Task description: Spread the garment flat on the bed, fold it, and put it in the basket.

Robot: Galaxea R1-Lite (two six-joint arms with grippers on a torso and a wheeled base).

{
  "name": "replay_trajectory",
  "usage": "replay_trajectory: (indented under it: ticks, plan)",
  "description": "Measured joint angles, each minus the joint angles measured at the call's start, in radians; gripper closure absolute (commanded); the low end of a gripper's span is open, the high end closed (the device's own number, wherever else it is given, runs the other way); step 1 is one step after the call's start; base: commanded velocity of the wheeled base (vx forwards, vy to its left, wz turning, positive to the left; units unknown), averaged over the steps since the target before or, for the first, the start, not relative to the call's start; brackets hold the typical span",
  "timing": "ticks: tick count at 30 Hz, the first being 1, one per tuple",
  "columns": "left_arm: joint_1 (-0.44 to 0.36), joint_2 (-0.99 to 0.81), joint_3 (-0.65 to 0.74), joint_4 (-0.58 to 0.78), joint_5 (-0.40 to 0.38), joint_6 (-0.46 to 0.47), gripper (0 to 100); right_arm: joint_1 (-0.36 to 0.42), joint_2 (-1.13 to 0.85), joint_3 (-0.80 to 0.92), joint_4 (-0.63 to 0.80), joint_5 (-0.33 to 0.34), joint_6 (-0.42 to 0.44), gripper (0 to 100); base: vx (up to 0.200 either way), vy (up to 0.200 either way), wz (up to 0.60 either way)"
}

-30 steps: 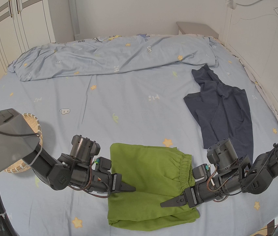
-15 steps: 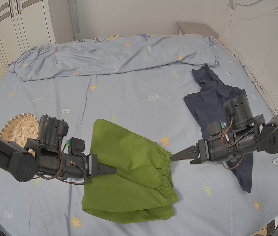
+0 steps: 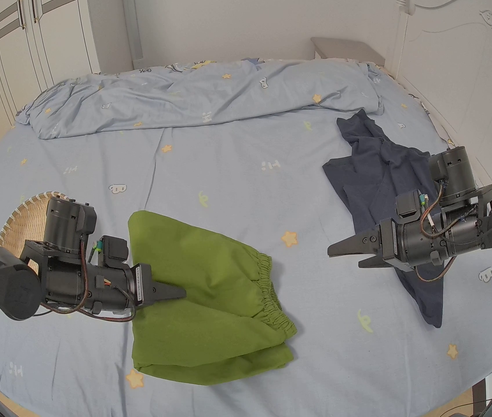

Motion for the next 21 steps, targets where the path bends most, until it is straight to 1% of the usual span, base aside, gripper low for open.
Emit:
replay_trajectory:
  ticks: [10,15,18,21]
  plan:
    - [0.019,-0.051,0.016,0.002,0.009,0.017,100,-0.005,-0.014,0.006,0.000,-0.001,0.001,0,0.000,0.000,0.00]
    - [0.021,-0.068,0.017,0.018,0.009,0.017,100,-0.005,-0.015,0.006,-0.001,-0.001,0.001,0,0.000,0.200,0.00]
    - [0.022,-0.083,0.018,0.063,0.010,0.025,100,-0.004,-0.015,0.006,-0.001,-0.001,0.002,0,0.000,0.200,0.00]
    - [0.024,-0.096,0.018,0.073,0.010,0.030,100,-0.002,-0.015,0.006,-0.001,-0.002,0.002,0,0.000,0.200,0.00]
